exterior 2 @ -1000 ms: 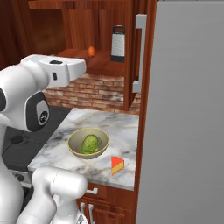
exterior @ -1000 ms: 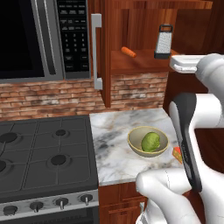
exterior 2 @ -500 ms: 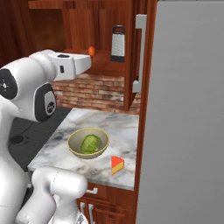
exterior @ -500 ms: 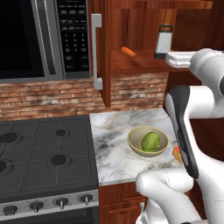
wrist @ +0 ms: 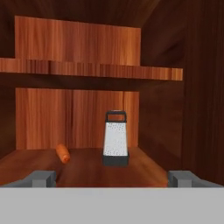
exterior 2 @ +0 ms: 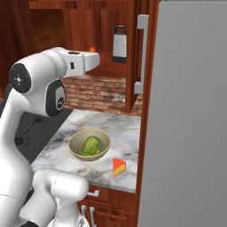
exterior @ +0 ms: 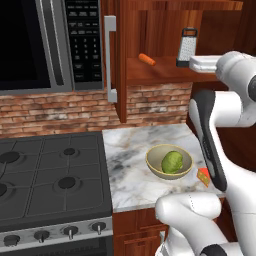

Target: Pick the cheese from the fridge and the cheese grater from the cabinet and place them next to the salad bowl.

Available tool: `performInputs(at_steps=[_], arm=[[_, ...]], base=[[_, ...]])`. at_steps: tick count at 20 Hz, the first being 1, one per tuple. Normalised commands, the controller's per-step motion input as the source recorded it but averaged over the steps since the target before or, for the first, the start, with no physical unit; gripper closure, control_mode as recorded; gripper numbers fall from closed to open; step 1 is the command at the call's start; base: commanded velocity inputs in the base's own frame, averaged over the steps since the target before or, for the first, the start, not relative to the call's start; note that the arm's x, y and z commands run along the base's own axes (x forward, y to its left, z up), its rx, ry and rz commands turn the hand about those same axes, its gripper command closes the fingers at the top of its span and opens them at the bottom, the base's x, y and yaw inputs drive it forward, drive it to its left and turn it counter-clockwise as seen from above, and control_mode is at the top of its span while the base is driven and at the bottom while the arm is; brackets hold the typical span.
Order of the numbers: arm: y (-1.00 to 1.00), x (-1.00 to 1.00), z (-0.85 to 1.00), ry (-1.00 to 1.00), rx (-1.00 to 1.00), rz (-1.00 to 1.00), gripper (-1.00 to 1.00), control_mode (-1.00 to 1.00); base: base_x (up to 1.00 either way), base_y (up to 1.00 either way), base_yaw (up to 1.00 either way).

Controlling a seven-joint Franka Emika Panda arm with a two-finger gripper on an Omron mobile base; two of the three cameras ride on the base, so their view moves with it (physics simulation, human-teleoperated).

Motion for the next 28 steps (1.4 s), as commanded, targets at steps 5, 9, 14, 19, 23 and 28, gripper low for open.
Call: performInputs(at_steps=[5, 9, 14, 19, 23, 28], arm=[[0.00, 0.25, 0.00, 0.01, 0.00, 0.00, -1.00, -1.00], [0.00, 0.19, 0.00, 0.01, 0.00, 0.00, -1.00, -1.00], [0.00, 0.24, 0.00, 0.00, 0.00, 0.00, -1.00, -1.00], [0.00, 0.25, 0.00, 0.01, 0.00, 0.00, -1.00, -1.00], [-0.04, 0.21, 0.00, 0.01, 0.00, 0.00, -1.00, -1.00], [-0.10, 0.14, 0.00, 0.00, 0.00, 0.00, -1.00, -1.00]], base=[[0.00, 0.00, 0.00], [0.00, 0.00, 0.00], [0.00, 0.00, 0.00], [0.00, 0.00, 0.00], [0.00, 0.00, 0.00], [0.00, 0.00, 0.00]])
